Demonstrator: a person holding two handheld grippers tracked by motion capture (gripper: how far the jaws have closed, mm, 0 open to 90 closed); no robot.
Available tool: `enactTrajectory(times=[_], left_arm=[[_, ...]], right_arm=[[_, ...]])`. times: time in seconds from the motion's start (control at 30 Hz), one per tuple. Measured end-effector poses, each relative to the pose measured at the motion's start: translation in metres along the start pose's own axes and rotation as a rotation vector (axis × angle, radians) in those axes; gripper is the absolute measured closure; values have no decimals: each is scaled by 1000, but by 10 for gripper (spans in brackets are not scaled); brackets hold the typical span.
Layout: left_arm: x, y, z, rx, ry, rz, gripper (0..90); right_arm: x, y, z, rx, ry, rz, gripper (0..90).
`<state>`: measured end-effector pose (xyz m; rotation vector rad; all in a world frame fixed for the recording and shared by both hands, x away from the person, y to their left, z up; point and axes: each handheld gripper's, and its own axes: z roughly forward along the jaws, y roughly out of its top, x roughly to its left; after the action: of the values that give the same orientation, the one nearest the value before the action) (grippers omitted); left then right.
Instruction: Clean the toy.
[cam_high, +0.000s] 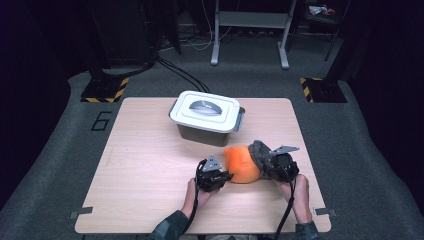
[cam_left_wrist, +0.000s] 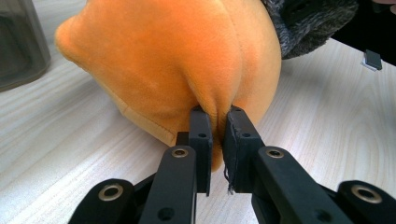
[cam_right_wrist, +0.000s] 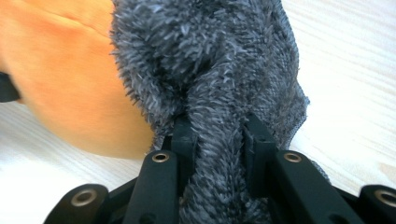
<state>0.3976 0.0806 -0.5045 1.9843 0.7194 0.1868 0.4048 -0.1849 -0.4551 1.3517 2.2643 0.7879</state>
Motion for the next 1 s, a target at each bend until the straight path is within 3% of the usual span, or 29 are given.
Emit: enactTrajectory(times=[0.33, 0.47, 0.53, 0.7, 0.87, 0.9, 1.0], left_arm=[[0, 0, 0, 15, -2, 4, 823], [0, 0, 0, 15, -1, 3, 823], [0, 0, 0, 17, 1, 4, 823], [1, 0, 1, 22, 6, 11, 822], [0, 0, 1, 17, 9, 11, 823], [0, 0, 1, 15, 10, 12, 823], [0, 0, 1, 17, 9, 14, 823]], right_arm=[[-14, -9, 20, 71, -36, 46, 708], [-17, -15, 28, 94, -28, 72, 708], [-18, -16, 27, 76, -30, 76, 708], [-20, -14, 9, 30, -49, 76, 709], [-12, -9, -14, -22, -63, 61, 709], [-5, -4, -23, -57, -64, 23, 708], [13, 4, -33, -76, -41, -27, 707]])
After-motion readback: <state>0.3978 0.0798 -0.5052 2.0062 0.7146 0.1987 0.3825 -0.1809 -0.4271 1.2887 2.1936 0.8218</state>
